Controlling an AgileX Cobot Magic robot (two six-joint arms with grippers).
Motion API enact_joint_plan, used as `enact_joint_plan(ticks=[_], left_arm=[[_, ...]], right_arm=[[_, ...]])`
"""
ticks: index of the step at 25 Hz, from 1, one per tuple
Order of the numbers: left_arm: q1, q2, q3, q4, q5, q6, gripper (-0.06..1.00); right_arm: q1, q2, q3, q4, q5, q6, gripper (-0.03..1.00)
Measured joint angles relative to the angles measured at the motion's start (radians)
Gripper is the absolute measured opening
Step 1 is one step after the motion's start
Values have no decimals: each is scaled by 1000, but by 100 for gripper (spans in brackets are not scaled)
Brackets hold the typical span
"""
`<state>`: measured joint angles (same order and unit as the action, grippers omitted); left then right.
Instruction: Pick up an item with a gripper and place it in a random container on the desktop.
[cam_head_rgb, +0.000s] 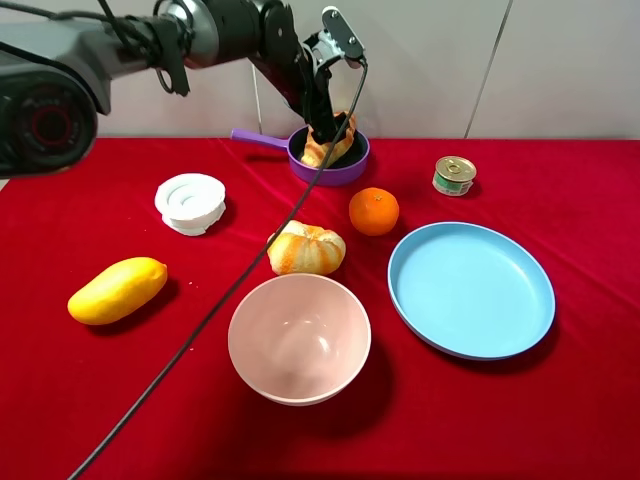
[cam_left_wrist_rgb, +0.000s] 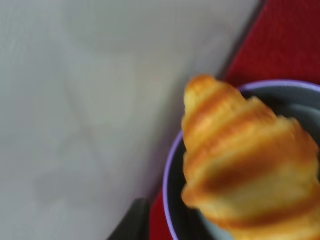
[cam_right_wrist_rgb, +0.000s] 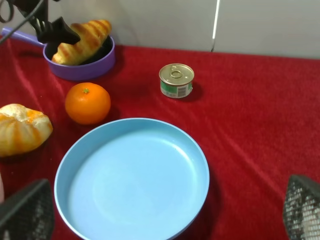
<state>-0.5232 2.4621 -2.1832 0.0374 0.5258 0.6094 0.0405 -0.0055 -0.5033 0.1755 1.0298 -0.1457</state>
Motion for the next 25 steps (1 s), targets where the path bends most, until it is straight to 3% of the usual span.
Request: enact_joint_plan(ticks=[15, 20, 25], left_arm=[[0, -206, 15, 0, 362, -54, 99], [0, -348, 178, 0, 364, -59, 99], [14, -536, 423, -1, 292, -96, 99]], right_arm=[[0, 0, 0, 0, 0, 0, 69], [0, 0, 0, 0, 0, 0, 69], [0, 0, 0, 0, 0, 0, 69]])
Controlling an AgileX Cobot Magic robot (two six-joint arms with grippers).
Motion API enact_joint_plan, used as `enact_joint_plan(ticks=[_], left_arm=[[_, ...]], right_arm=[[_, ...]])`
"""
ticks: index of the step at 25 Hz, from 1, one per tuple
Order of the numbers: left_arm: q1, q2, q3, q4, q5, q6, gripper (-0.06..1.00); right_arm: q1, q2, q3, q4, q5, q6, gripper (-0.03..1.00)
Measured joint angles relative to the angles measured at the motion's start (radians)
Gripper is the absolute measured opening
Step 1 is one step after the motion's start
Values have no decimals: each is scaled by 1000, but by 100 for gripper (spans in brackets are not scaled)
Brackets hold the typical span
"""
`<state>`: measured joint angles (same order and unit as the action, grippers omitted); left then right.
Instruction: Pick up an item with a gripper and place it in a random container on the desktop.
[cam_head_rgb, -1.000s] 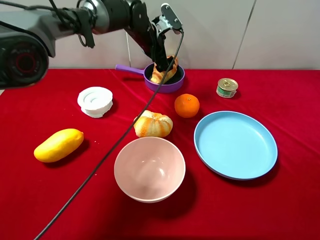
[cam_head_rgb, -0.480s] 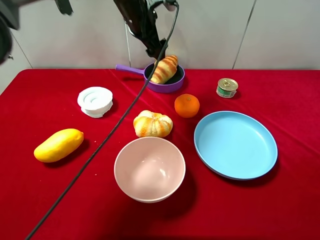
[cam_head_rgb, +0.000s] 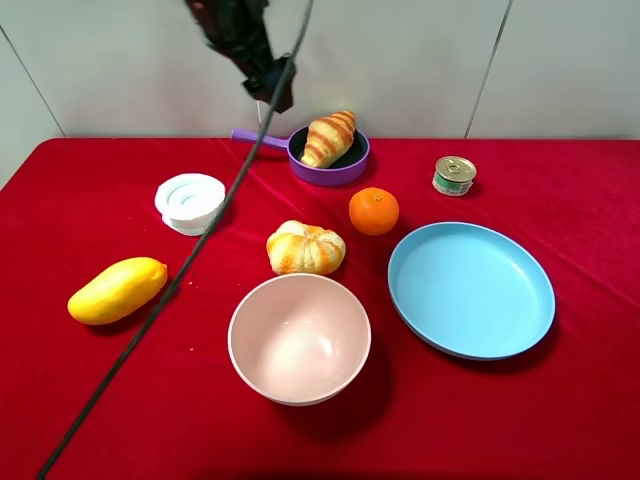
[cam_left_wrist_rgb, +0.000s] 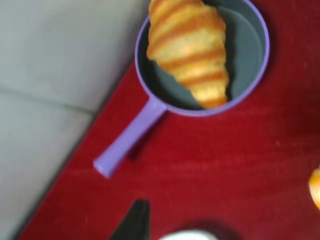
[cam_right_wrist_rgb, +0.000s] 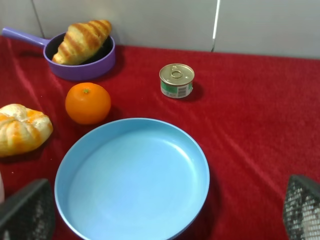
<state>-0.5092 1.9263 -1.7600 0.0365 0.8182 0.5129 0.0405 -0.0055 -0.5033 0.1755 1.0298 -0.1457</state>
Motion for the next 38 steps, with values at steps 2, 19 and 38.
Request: enact_joint_plan(ticks=[2, 19, 38], left_arm=[[9, -72, 99, 0, -17, -24, 99], [70, -731, 764, 89, -33, -280, 99], [70, -1275, 1113, 90, 289, -550, 99]], right_arm=[[0, 0, 0, 0, 0, 0, 69], [0, 0, 0, 6, 0, 0, 69], [0, 0, 0, 7, 0, 0, 69]])
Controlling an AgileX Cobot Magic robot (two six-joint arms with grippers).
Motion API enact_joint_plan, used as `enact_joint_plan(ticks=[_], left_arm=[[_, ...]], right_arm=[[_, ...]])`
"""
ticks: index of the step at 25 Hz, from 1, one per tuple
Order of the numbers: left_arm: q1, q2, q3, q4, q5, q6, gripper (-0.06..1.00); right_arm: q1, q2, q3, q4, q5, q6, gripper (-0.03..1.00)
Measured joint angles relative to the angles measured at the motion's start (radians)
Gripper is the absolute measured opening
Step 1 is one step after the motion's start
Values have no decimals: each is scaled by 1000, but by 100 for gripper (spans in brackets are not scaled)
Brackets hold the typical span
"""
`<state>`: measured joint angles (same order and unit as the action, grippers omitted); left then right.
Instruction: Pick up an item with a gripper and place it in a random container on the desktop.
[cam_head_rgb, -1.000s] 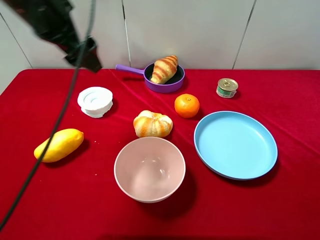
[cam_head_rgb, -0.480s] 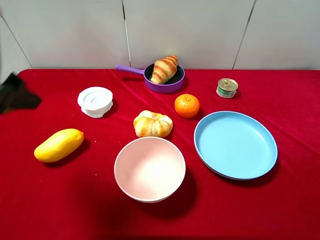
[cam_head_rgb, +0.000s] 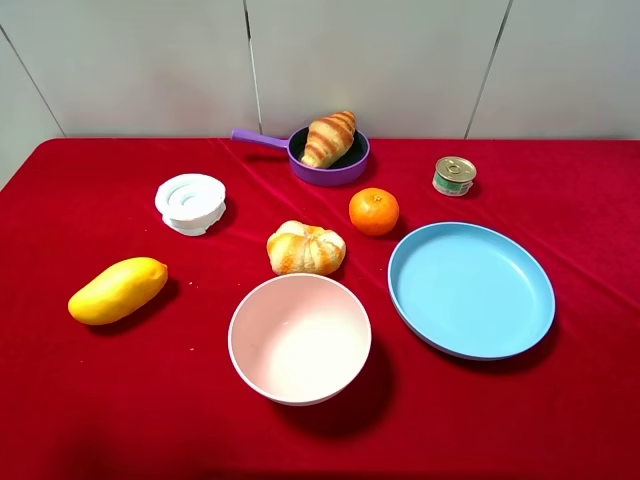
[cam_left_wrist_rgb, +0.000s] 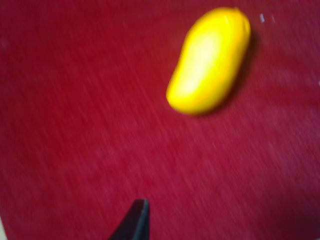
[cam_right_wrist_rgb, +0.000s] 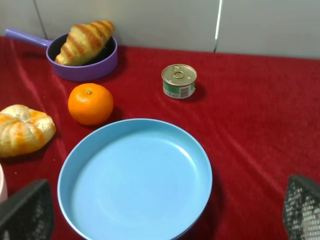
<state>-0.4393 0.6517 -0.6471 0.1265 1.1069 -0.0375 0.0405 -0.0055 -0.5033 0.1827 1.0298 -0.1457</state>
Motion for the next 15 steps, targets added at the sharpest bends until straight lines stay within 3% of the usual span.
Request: enact_joint_plan(ticks=[4, 15], left_arm=[[0, -60, 44, -17, 59, -34, 99], [0, -123, 122, -68, 53, -37, 99]], right_arm=[[0, 0, 0, 0, 0, 0, 69], [0, 0, 0, 0, 0, 0, 69]])
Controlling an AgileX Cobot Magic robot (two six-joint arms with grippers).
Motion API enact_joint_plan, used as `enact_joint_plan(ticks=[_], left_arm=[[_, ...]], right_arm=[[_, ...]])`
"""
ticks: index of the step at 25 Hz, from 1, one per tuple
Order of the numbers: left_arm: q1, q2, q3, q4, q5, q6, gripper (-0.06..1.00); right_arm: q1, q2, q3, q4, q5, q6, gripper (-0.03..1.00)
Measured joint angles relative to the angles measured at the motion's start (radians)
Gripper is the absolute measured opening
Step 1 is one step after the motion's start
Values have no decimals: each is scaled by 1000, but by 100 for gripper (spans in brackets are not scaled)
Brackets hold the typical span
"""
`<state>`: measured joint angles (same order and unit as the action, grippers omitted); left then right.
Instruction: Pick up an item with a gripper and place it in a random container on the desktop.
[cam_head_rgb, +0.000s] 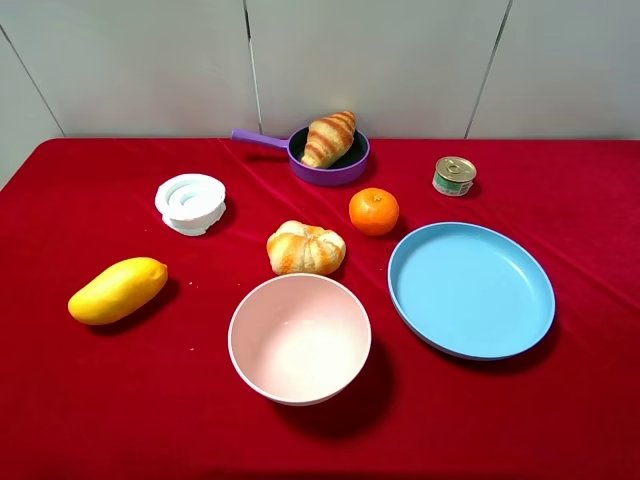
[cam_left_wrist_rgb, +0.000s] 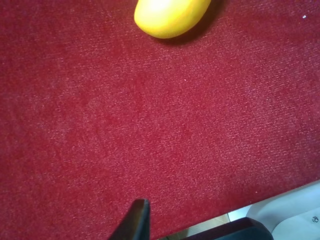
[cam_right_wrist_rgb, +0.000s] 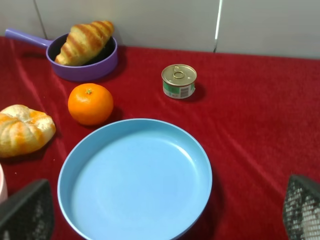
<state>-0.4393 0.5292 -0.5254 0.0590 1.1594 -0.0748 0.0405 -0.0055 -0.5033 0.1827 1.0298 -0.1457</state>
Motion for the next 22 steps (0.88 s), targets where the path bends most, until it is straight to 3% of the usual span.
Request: enact_joint_plan(ticks=[8, 15, 22], left_arm=[[16, -7, 29, -34, -75, 9, 99], [152, -12, 39, -52, -100, 27, 99], [282, -137, 41, -123, -102, 119, 99]], right_arm=[[0, 0, 0, 0, 0, 0, 69], [0, 0, 0, 0, 0, 0, 69], [0, 0, 0, 0, 0, 0, 69]])
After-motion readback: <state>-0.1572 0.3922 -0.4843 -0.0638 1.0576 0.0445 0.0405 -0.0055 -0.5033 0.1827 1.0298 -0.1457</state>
